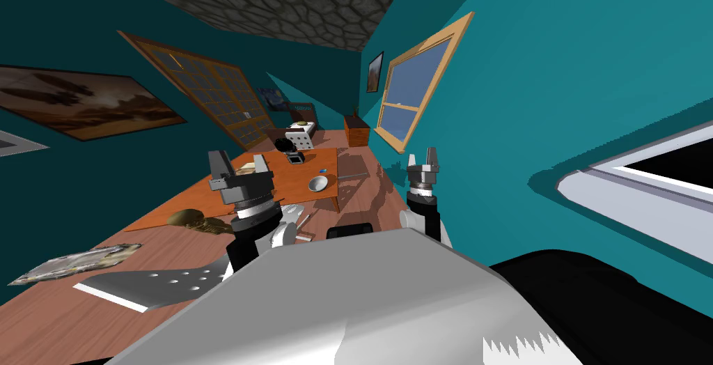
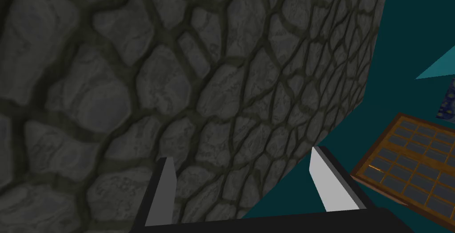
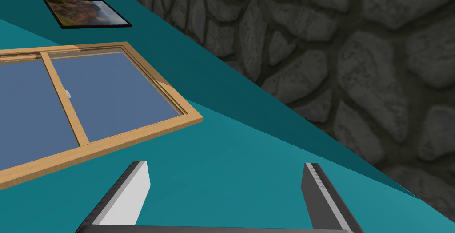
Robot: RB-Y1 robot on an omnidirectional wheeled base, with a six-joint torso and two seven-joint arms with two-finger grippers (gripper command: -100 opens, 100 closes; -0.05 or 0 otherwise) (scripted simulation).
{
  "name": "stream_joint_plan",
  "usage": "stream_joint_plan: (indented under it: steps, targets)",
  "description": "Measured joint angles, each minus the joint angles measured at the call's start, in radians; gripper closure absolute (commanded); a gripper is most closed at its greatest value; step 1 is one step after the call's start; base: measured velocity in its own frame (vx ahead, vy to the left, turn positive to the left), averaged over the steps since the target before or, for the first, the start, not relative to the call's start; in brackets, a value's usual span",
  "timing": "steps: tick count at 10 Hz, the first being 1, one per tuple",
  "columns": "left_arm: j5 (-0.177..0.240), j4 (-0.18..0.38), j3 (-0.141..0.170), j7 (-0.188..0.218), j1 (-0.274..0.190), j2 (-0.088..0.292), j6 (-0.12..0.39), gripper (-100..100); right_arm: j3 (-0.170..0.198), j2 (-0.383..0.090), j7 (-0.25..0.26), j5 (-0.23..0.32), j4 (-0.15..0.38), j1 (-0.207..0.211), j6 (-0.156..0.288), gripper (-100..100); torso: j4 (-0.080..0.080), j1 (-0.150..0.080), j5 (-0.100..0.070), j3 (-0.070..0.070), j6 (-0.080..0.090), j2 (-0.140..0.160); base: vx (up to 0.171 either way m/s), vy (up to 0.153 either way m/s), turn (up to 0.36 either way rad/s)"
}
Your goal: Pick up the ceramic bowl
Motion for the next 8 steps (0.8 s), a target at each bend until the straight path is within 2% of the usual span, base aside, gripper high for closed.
stream_joint_plan:
  steps: [2, 6, 8]
  targets:
    - [0.009, 0.023, -0.001, -0.004, -0.013, 0.04, 0.029, -100, 0.0, 0.0, 0.0, 0.0, 0.0, 0.0, 0.0, 0, 0.0, 0.002, 0.0, 0.001, 0.0, 0.002, -0.034, 0.024, 0.034]
    - [0.034, 0.075, 0.014, -0.015, -0.082, 0.112, 0.158, -100, 0.0, 0.0, 0.0, 0.0, 0.0, 0.0, 0.0, 0, 0.0, 0.002, 0.001, 0.001, 0.0, 0.002, -0.03, 0.024, 0.032]
    - [0.038, 0.108, 0.009, -0.025, -0.103, 0.132, 0.209, -100, 0.0, 0.0, 0.0, 0.0, 0.0, 0.0, 0.0, 0, 0.0, 0.001, 0.0, 0.001, 0.0, 0.001, -0.011, 0.012, 0.011]
